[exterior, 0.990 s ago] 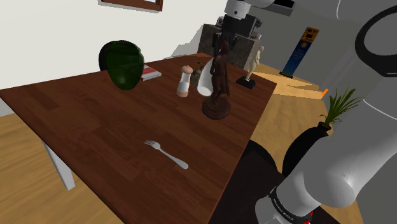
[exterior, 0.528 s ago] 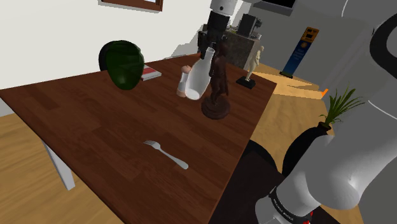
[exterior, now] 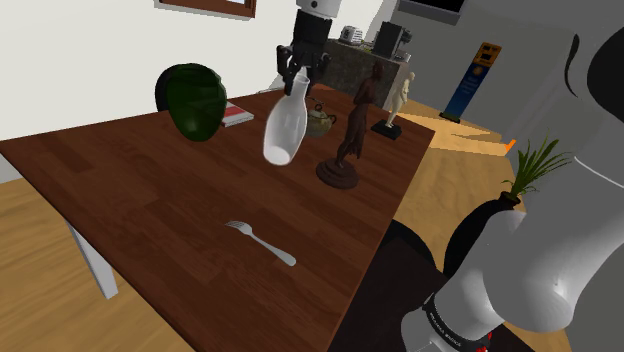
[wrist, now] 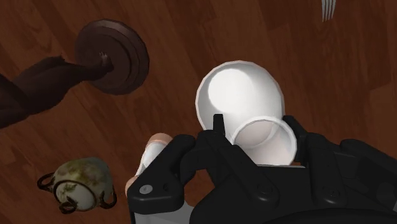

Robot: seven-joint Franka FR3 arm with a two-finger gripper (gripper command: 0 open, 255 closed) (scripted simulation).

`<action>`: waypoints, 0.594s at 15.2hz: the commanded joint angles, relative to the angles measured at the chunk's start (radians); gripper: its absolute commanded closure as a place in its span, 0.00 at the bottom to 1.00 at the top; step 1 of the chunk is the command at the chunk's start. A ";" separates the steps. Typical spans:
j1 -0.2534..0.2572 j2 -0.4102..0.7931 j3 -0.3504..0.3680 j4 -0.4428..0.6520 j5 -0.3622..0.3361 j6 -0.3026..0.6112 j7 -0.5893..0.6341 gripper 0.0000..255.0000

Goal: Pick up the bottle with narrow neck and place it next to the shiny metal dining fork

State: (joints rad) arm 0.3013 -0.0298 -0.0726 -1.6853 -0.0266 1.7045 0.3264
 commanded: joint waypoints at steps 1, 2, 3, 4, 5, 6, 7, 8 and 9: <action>0.024 0.006 0.025 0.008 -0.001 -0.003 0.050 1.00; 0.035 0.015 0.037 0.018 -0.002 -0.005 0.073 1.00; 0.046 0.024 0.048 0.030 -0.003 -0.008 0.096 1.00; 0.058 0.034 0.060 0.043 -0.003 -0.011 0.119 1.00; 0.069 0.046 0.071 0.057 -0.004 -0.015 0.142 1.00; 0.080 0.058 0.082 0.072 -0.006 -0.018 0.164 1.00; 0.092 0.071 0.093 0.089 -0.007 -0.023 0.187 1.00; 0.103 0.086 0.104 0.107 -0.009 -0.027 0.209 1.00; 0.115 0.101 0.114 0.127 -0.011 -0.032 0.231 1.00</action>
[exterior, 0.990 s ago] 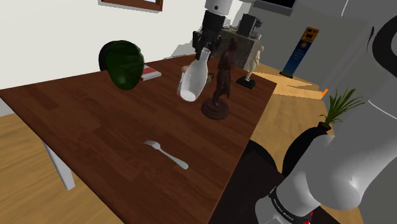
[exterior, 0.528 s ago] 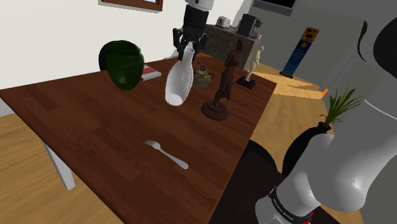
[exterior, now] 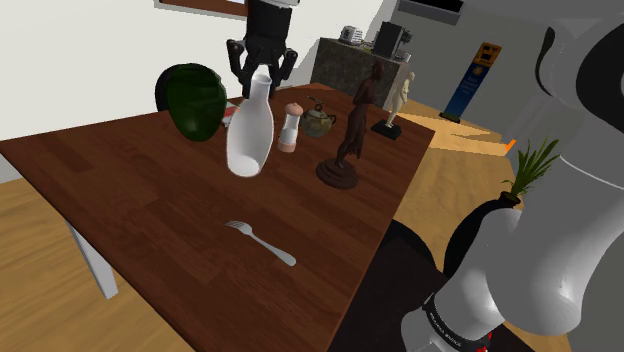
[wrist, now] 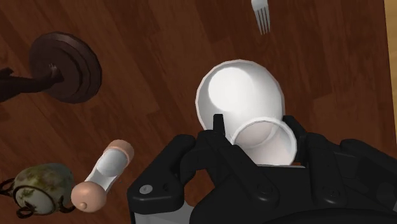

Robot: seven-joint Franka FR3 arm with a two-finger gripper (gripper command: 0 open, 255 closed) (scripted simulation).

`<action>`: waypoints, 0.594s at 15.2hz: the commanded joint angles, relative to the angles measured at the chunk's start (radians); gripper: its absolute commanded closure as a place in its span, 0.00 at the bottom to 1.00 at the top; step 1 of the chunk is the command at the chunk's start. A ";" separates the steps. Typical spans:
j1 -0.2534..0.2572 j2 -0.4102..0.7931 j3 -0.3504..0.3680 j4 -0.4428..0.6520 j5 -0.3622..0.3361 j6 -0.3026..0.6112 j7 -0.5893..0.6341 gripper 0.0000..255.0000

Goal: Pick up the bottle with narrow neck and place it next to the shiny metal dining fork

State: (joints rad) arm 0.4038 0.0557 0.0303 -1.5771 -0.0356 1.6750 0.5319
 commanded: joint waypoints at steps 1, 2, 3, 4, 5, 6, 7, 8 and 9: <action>0.025 0.032 0.022 0.040 -0.005 -0.008 0.048 1.00; 0.037 0.050 0.031 0.063 -0.008 -0.015 0.069 1.00; 0.050 0.069 0.041 0.088 -0.011 -0.021 0.091 1.00; 0.062 0.089 0.050 0.114 -0.015 -0.029 0.113 1.00; 0.075 0.110 0.059 0.143 -0.018 -0.037 0.134 1.00; 0.089 0.133 0.068 0.173 -0.023 -0.046 0.155 1.00; 0.102 0.156 0.076 0.206 -0.028 -0.056 0.176 1.00; 0.117 0.182 0.083 0.241 -0.033 -0.067 0.196 1.00; 0.131 0.209 0.091 0.279 -0.038 -0.079 0.216 1.00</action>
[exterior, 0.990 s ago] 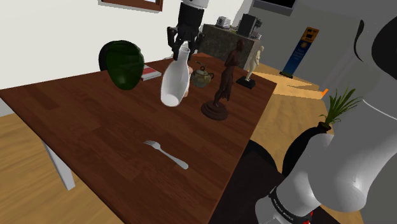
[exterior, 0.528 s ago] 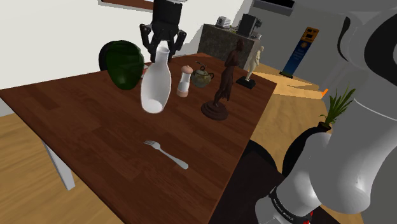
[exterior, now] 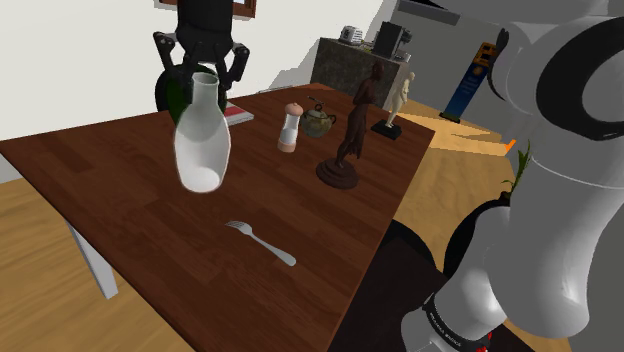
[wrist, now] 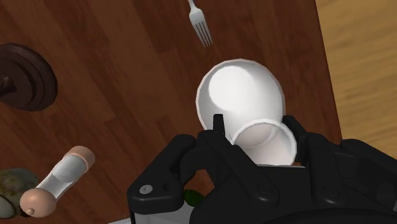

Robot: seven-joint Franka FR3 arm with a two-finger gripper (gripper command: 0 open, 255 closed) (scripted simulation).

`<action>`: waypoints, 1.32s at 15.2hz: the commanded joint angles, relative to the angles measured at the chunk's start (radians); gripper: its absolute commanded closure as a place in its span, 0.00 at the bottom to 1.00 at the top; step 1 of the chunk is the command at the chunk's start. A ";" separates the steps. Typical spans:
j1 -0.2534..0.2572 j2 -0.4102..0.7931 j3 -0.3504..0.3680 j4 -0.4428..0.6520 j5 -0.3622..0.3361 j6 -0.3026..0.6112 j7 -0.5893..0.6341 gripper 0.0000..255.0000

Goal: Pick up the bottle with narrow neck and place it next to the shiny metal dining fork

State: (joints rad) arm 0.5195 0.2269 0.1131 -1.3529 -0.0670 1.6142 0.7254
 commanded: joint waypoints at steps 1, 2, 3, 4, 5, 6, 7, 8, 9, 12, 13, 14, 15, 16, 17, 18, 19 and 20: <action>0.031 0.066 0.015 0.095 -0.013 -0.032 0.042 1.00; 0.047 0.097 0.021 0.140 -0.019 -0.047 0.061 1.00; 0.063 0.130 0.026 0.189 -0.026 -0.064 0.080 1.00; 0.081 0.165 0.031 0.242 -0.033 -0.083 0.098 1.00; 0.103 0.211 0.035 0.313 -0.042 -0.109 0.118 1.00; 0.101 0.203 0.035 0.286 -0.040 -0.090 0.118 1.00; 0.100 0.195 0.034 0.260 -0.039 -0.072 0.119 1.00; 0.098 0.188 0.035 0.235 -0.038 -0.054 0.120 1.00; 0.096 0.182 0.035 0.212 -0.037 -0.037 0.120 1.00; 0.092 0.166 0.035 0.147 -0.035 0.012 0.122 1.00; 0.091 0.162 0.035 0.127 -0.035 0.028 0.123 1.00; 0.090 0.158 0.035 0.107 -0.034 0.043 0.124 1.00; 0.089 0.155 0.035 0.089 -0.034 0.059 0.124 1.00; 0.088 0.152 0.034 0.071 -0.034 0.074 0.125 1.00; 0.087 0.150 0.034 0.054 -0.033 0.088 0.126 1.00; 0.086 0.147 0.034 0.037 -0.033 0.103 0.126 1.00; 0.086 0.146 0.034 0.021 -0.033 0.117 0.127 1.00; 0.085 0.144 0.034 0.005 -0.033 0.132 0.128 1.00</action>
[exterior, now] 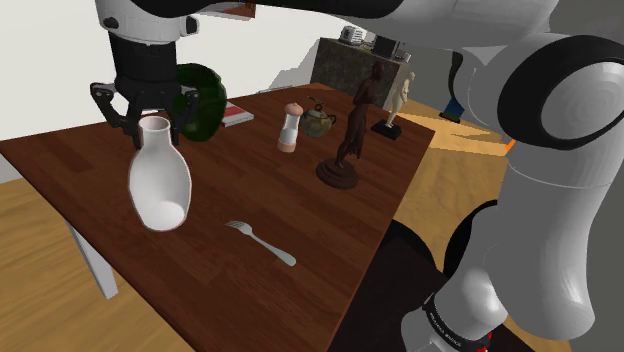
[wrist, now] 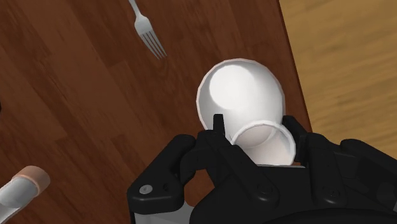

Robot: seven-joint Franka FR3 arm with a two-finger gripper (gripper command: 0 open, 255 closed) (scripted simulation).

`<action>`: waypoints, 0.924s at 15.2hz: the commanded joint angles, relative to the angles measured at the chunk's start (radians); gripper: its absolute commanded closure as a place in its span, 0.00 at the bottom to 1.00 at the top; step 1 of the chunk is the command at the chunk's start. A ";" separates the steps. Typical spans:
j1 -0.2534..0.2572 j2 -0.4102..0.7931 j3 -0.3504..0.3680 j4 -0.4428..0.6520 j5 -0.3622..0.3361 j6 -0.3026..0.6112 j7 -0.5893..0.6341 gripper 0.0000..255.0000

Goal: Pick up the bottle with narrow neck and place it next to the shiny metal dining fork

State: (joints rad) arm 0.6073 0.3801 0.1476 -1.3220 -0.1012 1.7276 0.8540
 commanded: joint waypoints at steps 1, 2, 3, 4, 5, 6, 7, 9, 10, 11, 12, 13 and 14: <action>-0.004 -0.011 -0.001 -0.047 0.001 0.037 0.000 1.00; -0.004 -0.011 -0.001 -0.047 0.001 0.037 0.000 1.00; -0.004 -0.011 -0.001 -0.047 0.001 0.037 0.000 1.00; -0.004 -0.011 -0.001 -0.047 0.001 0.037 0.000 1.00; -0.004 -0.011 -0.001 -0.047 0.001 0.037 0.000 1.00; -0.004 -0.011 -0.001 -0.047 0.001 0.037 0.000 1.00; -0.004 -0.011 -0.001 -0.046 0.001 0.037 0.000 1.00; -0.004 -0.011 -0.001 -0.046 0.001 0.037 0.000 1.00; -0.004 -0.011 -0.001 -0.047 0.001 0.037 0.000 0.00; -0.004 -0.011 -0.001 -0.046 0.001 0.037 0.000 0.00; -0.004 -0.011 -0.001 -0.047 0.001 0.037 0.000 0.00; -0.004 -0.011 -0.001 -0.047 0.001 0.037 0.000 0.00; -0.004 -0.011 -0.001 -0.047 0.001 0.037 0.000 0.00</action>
State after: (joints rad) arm 0.6037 0.3691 0.1470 -1.3688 -0.1000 1.7646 0.8541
